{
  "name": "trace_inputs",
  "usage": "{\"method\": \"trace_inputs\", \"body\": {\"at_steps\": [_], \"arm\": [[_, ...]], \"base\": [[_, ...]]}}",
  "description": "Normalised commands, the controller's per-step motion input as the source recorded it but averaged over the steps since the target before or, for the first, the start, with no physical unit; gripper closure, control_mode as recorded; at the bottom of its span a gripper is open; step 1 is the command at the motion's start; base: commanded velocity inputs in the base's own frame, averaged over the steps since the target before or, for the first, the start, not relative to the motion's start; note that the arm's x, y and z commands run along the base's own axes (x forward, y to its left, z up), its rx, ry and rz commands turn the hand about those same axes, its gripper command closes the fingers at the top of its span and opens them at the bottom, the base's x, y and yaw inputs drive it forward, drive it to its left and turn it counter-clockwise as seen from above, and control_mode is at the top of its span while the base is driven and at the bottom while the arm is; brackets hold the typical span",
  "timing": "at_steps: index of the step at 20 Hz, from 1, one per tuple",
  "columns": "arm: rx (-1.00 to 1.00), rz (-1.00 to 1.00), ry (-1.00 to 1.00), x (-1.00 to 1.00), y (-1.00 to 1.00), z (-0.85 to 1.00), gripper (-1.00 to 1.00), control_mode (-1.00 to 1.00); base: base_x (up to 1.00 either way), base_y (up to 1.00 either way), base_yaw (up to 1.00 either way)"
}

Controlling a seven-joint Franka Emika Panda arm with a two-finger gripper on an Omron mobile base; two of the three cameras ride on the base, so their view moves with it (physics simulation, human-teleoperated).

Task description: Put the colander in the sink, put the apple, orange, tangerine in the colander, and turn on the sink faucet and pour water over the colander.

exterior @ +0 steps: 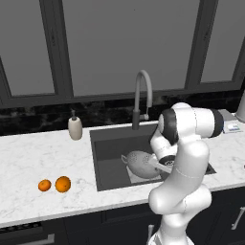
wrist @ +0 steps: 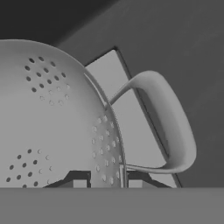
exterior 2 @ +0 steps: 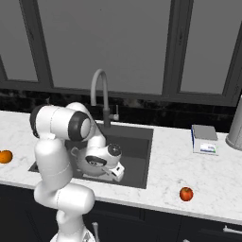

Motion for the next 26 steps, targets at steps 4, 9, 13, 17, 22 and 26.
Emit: {"method": "trace_inputs", "body": {"at_steps": [4, 9, 13, 17, 22, 26], "arm": [[-0.06, -0.07, 0.00, 0.00, 0.00, 0.35, 1.00, -1.00], [-0.05, -0.10, 0.00, 0.00, 0.00, 0.42, 1.00, -1.00], [-0.10, -0.09, 0.00, 0.00, -0.09, 0.28, 1.00, -1.00], [-0.12, -0.03, 0.01, 0.00, -0.28, 0.20, 1.00, -1.00], [-0.07, -0.01, 0.02, -0.08, -0.13, 0.16, 1.00, -1.00], [-0.01, 0.00, 0.00, -0.05, -0.07, 0.00, 1.00, -1.00]], "base": [[0.00, 0.00, 0.00], [0.00, 0.00, 0.00], [0.00, 0.00, 0.00], [0.00, 0.00, 0.00], [0.00, 0.00, 0.00], [0.00, 0.00, 0.00]]}}
